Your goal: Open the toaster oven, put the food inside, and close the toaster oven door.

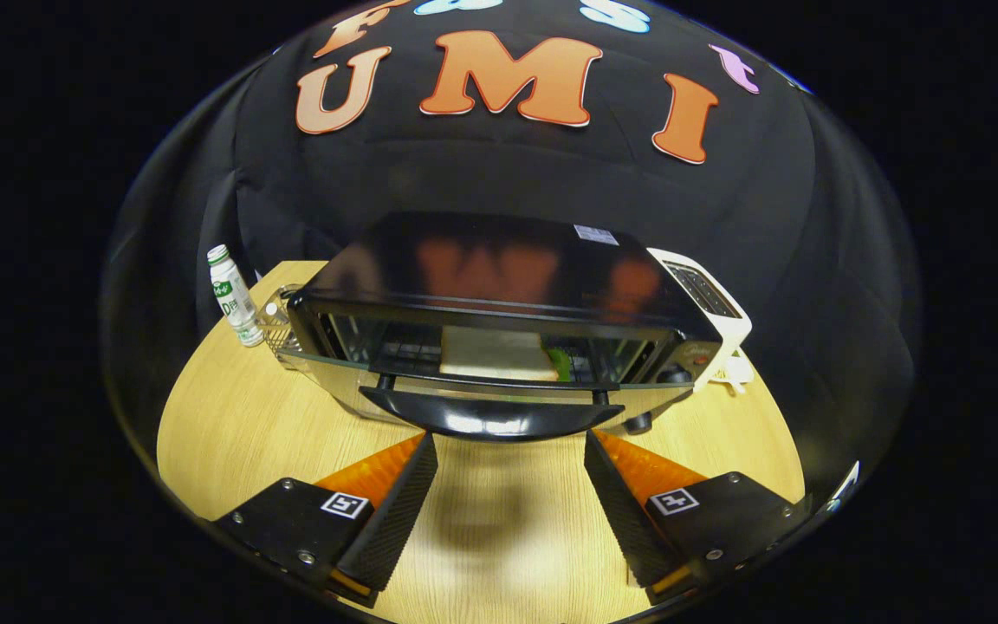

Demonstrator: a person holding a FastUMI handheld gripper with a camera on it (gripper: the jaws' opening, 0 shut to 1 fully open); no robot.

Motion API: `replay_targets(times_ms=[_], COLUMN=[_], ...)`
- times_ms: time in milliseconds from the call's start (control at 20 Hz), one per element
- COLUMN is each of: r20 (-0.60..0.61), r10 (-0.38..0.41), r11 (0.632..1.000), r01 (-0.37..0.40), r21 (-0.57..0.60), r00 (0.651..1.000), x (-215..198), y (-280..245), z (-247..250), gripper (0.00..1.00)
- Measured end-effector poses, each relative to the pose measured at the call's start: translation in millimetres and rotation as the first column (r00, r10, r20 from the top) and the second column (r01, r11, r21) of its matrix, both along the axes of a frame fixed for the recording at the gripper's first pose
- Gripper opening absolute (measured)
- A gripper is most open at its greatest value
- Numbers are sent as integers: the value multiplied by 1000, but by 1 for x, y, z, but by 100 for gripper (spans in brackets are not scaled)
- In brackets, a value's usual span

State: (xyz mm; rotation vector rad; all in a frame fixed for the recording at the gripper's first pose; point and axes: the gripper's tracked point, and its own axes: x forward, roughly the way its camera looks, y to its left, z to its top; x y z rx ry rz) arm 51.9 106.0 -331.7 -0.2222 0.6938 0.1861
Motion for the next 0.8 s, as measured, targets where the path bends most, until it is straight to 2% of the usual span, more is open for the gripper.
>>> replay_targets(times_ms=[200, 450, 800], r20=[31, 30, 148], r10=[-4, -7, -90], r11=[1000, 999, 989], r01=[4, 6, 70], r21=[13, 47, 134], r00=[1000, 1000, 985], x=[22, 19, 52], y=[8, 10, -27], z=[7, 26, 107], gripper=[100, 100, 100])
